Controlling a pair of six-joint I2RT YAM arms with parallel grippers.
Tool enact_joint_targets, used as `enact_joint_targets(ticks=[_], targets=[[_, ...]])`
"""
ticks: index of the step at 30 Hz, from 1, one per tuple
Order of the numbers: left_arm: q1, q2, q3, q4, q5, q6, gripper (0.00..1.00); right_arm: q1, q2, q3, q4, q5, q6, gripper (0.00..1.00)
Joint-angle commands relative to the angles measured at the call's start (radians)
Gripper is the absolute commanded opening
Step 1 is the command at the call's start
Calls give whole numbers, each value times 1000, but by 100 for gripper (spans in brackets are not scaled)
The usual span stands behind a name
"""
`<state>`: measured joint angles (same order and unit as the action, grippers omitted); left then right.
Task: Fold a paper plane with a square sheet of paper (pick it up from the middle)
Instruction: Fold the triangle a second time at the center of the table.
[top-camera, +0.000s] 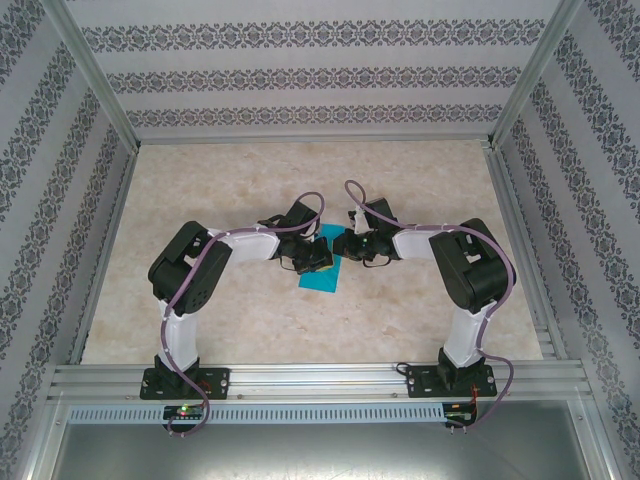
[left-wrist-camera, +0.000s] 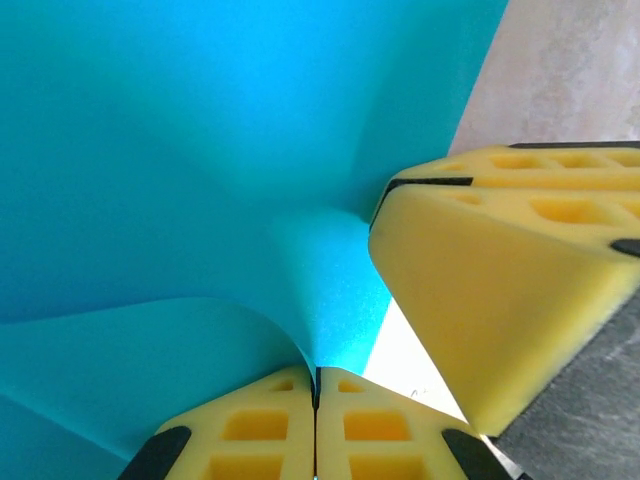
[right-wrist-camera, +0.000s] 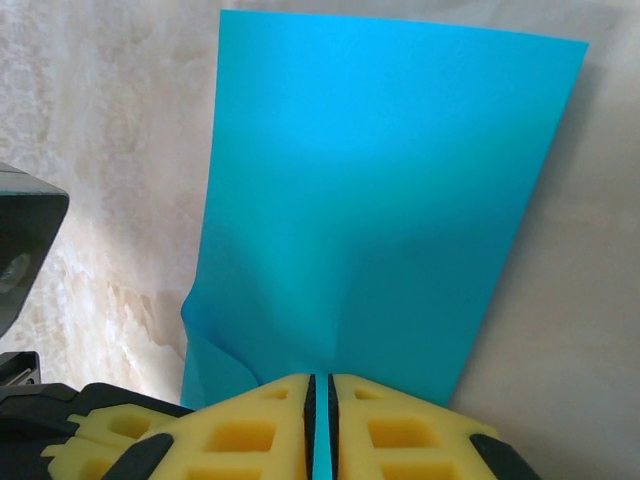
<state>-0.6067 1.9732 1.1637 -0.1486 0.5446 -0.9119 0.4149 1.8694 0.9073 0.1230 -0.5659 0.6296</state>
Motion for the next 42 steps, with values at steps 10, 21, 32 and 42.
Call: enact_joint_targets(ticks=[10, 21, 32, 42], targets=[[11, 58, 12, 10, -11, 34, 9, 0, -32, -22, 29, -31, 15, 15], [12, 73, 11, 16, 5, 41, 11, -18, -168, -104, -16, 5, -22, 17], [16, 44, 14, 31, 26, 36, 24, -19, -180, -211, 103, -22, -1, 18], [24, 15, -14, 114, 62, 9, 42, -35, -196, -253, 158, -36, 5, 22]])
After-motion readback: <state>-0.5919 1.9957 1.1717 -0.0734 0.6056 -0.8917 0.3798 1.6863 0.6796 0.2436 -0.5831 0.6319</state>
